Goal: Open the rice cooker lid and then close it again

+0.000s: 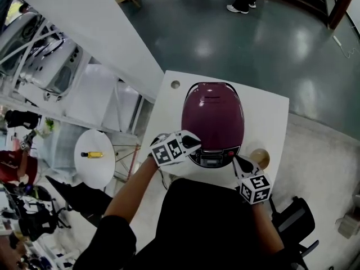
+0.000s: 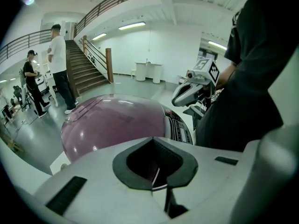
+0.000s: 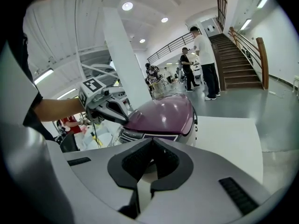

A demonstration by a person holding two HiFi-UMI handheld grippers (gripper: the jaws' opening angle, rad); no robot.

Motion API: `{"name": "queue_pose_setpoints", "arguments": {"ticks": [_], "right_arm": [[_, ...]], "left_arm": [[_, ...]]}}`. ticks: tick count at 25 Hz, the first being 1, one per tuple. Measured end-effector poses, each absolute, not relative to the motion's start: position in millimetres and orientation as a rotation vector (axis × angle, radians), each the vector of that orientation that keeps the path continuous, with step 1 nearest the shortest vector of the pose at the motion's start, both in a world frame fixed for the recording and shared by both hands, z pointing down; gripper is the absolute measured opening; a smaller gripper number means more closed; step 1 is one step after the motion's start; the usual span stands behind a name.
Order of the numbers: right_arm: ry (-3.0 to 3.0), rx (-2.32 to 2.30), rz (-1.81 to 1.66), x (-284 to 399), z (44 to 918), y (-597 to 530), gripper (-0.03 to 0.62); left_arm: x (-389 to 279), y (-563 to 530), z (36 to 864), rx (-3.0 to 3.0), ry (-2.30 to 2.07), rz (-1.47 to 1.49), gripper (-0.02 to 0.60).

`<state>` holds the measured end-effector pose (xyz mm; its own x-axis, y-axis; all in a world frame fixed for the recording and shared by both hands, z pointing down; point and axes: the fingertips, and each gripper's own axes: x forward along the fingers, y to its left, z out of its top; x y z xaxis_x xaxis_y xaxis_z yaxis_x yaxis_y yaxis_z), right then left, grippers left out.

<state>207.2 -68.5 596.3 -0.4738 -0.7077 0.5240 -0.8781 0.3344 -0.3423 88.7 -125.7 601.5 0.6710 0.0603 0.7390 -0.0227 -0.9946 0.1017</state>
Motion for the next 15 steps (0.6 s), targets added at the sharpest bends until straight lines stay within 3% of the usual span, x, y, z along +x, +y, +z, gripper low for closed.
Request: {"name": "queue_pose_setpoints", "arguments": {"ticks": [15], "right_arm": [[-2.323,1.429,0.88,198,593,-103,0.0]], "left_arm": [[90,-127,604,2.707,-0.086,1.25,0.003]]}}
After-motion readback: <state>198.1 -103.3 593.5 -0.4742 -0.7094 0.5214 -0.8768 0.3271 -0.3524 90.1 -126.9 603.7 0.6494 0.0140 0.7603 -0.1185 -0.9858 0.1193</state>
